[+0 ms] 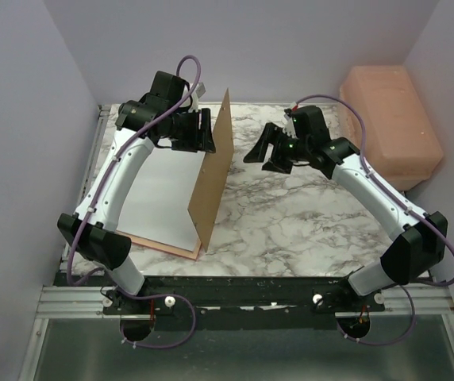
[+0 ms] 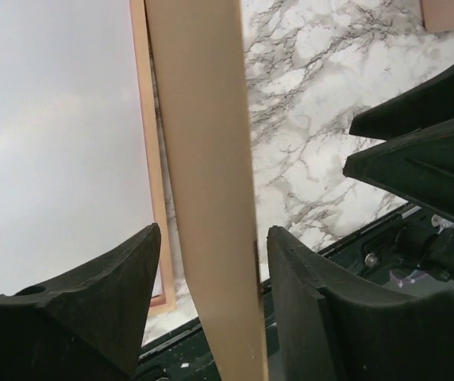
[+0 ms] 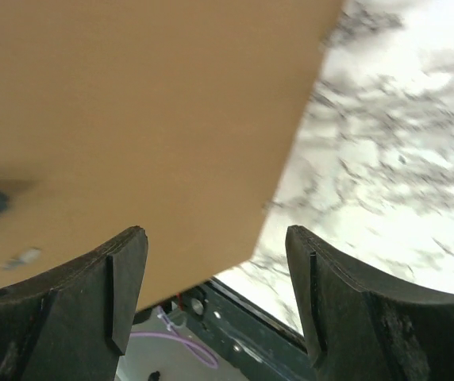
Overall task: Put the photo into the frame
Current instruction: Turn over the photo frame item at the center of the board, then move the photo frame to the center of the board, then place the photo frame item in the photo frame.
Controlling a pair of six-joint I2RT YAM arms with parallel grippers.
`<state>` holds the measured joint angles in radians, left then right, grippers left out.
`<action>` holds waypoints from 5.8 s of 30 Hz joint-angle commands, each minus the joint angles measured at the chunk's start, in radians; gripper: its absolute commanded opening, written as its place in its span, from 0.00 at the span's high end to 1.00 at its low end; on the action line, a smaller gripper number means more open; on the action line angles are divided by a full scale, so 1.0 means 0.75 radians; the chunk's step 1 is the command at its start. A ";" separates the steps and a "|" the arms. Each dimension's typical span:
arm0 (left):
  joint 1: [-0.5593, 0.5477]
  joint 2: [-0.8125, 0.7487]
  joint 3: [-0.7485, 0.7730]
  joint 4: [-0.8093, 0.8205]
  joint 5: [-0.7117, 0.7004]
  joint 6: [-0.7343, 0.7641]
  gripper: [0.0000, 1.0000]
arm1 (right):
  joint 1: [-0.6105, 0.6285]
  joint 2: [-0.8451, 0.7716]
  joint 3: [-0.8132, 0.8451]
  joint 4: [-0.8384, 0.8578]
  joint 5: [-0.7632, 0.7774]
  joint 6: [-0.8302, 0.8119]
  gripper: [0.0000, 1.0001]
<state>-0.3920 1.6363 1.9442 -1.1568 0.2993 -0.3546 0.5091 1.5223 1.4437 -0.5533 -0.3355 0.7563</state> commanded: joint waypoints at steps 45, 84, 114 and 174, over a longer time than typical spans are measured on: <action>0.705 -0.815 -1.009 0.849 0.714 -0.456 1.00 | 0.007 -0.224 -0.749 0.149 0.027 -0.106 0.05; 1.355 -1.159 -1.272 2.022 1.057 -1.373 1.00 | 0.444 0.885 0.055 0.220 0.348 0.095 0.39; 1.352 -1.226 -1.320 1.825 1.096 -1.172 1.00 | 0.435 0.627 -0.473 -0.143 0.886 -0.094 0.99; 0.573 -1.127 -2.091 1.896 0.639 -1.059 1.00 | -0.305 -0.242 -0.880 0.078 -0.113 -0.261 0.32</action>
<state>0.0872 0.7433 0.3546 0.0906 0.8177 -1.0836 0.3229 1.3781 0.8299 -0.5537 -0.2695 0.5526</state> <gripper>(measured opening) 0.021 0.683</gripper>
